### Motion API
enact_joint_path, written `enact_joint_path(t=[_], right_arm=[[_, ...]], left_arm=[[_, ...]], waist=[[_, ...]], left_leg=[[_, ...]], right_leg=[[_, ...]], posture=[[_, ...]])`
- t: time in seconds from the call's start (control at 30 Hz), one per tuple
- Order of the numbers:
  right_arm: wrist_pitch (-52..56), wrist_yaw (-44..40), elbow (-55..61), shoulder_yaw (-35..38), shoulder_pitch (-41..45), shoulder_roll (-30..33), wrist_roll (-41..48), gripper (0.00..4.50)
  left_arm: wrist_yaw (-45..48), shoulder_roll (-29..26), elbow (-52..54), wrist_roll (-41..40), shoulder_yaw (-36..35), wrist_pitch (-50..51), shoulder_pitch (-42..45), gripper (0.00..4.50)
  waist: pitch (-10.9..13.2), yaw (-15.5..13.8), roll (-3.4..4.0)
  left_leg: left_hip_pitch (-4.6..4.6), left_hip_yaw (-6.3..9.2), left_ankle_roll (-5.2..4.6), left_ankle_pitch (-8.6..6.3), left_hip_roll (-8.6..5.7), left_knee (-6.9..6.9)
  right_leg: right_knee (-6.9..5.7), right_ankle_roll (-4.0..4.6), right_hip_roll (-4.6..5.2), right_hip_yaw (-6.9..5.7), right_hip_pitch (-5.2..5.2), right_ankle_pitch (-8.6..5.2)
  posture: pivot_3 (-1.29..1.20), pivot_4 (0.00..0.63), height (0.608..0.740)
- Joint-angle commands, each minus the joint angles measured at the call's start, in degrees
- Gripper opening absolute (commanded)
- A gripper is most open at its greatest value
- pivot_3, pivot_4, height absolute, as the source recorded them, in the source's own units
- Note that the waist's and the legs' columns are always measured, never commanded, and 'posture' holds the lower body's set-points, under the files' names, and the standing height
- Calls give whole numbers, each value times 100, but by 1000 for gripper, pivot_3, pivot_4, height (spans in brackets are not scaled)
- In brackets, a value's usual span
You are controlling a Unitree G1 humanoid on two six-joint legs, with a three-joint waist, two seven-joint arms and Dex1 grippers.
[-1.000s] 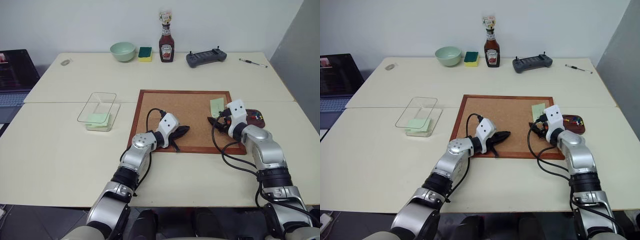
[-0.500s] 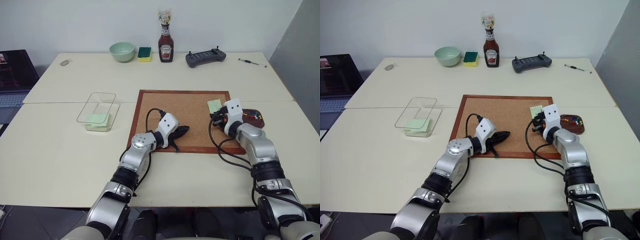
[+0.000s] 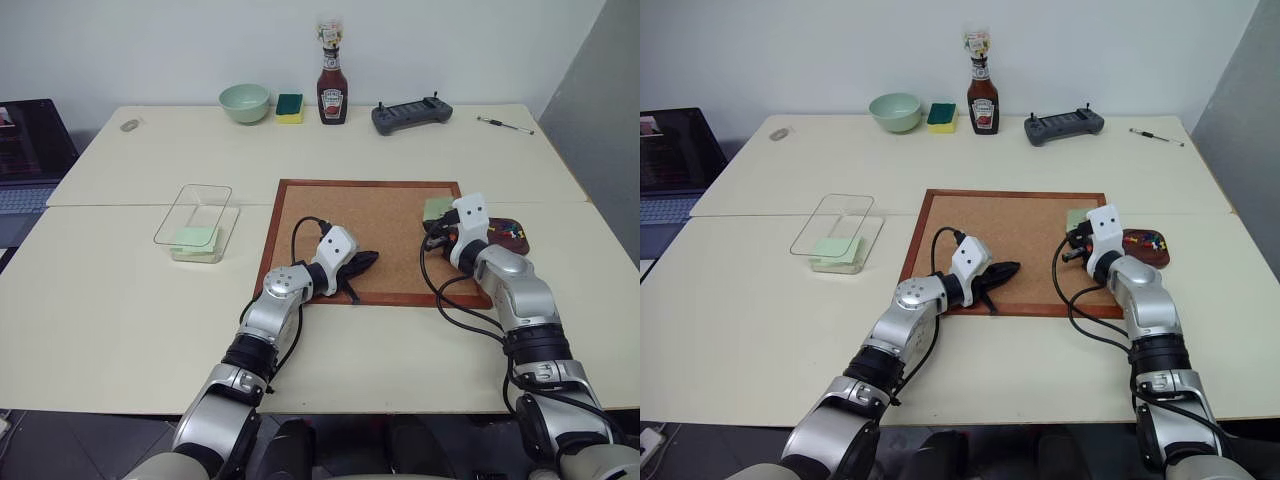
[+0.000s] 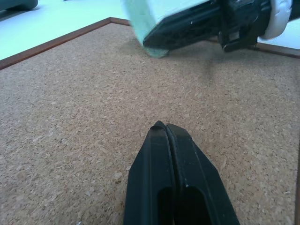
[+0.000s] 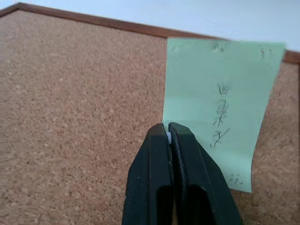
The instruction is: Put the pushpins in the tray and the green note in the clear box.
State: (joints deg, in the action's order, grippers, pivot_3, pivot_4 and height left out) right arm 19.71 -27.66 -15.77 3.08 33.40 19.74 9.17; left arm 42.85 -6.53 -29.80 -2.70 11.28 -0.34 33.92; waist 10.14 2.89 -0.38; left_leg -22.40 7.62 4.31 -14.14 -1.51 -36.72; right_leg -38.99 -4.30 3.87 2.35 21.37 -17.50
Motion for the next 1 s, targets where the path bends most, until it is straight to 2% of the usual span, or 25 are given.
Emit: enact_joint_path(t=[0.03, 0.2, 0.4, 0.63, 1.0], right_arm=[[-204, -216, 542, -84, 93, 100, 36, 22], [-230, -387, 834, -237, -9, 193, -39, 22], [-188, -685, 1277, -428, -233, 363, -35, 0], [13, -699, 1456, -433, -259, 285, 54, 0], [92, -1036, 1824, -653, -305, 370, 85, 0]], left_arm=[[-133, 60, -128, -34, -59, 202, -1, 0], [-223, 95, 98, -251, -279, 518, 137, 0], [-161, 119, 956, -949, -706, 1427, 162, 1010], [117, -210, 1741, -1063, -553, 1740, -116, 2256], [101, -226, 1707, -1208, -580, 1816, -24, 4357]], waist=[[0, -3, 0], [0, -3, 0], [2, 28, -3], [2, 48, -3], [3, 26, -4]], left_leg=[[0, 0, 0, 0, 0, 0], [0, 1, 0, 0, 0, -2], [-9, 3, 0, 0, 2, -1], [-14, 1, 1, 1, 9, 0], [-19, 3, 1, 0, 8, -1]], right_leg=[[0, 0, 0, 0, -1, 0], [0, 0, 0, -1, -1, 0], [-1, 0, -2, -1, 10, 0], [-1, 0, -7, 0, 19, 0], [1, 0, -8, -1, 20, 0]], posture=[[0, 150, 740], [0, 150, 740], [0, 150, 740], [0, 150, 740], [0, 150, 740]])
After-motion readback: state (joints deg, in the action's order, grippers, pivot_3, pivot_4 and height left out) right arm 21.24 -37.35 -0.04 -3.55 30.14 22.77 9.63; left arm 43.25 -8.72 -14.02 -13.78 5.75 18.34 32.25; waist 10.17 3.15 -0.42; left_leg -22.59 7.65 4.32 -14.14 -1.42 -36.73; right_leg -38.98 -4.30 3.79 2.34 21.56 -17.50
